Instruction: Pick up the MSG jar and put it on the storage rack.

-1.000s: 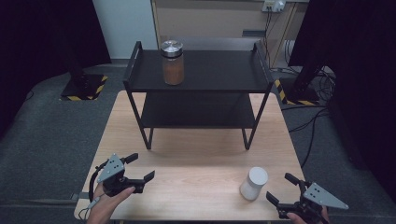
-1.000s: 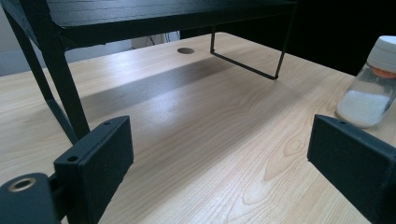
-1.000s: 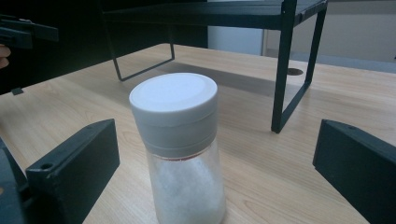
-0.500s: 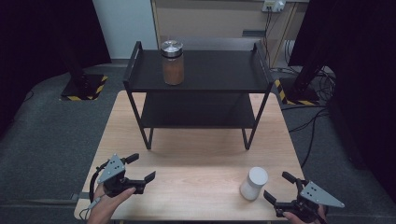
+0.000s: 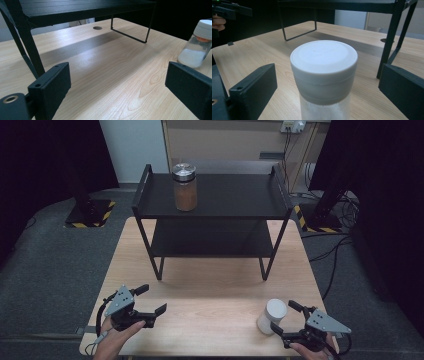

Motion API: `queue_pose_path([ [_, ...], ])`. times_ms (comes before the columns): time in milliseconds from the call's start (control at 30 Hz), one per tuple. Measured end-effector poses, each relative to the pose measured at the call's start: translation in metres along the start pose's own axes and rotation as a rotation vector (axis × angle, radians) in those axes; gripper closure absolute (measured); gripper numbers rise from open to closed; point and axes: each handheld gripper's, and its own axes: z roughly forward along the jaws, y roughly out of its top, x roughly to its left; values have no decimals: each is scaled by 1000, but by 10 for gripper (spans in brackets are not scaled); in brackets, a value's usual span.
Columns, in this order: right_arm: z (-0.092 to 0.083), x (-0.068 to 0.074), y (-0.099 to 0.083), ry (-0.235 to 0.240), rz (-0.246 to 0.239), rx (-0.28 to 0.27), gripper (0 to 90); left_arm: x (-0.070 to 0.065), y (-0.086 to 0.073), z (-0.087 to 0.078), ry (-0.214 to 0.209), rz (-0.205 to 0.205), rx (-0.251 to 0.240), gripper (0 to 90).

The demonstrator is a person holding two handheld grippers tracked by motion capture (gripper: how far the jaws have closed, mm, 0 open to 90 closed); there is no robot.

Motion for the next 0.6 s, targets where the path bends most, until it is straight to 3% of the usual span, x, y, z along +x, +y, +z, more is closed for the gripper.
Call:
queue_pose_path([
  [300, 15, -3, -1, 34, -15, -1, 118, -1, 0, 1, -1, 4, 5, 49],
  [600, 16, -5, -1, 35, -22, 1, 215, 0, -1, 1, -6, -4, 0, 49],
])
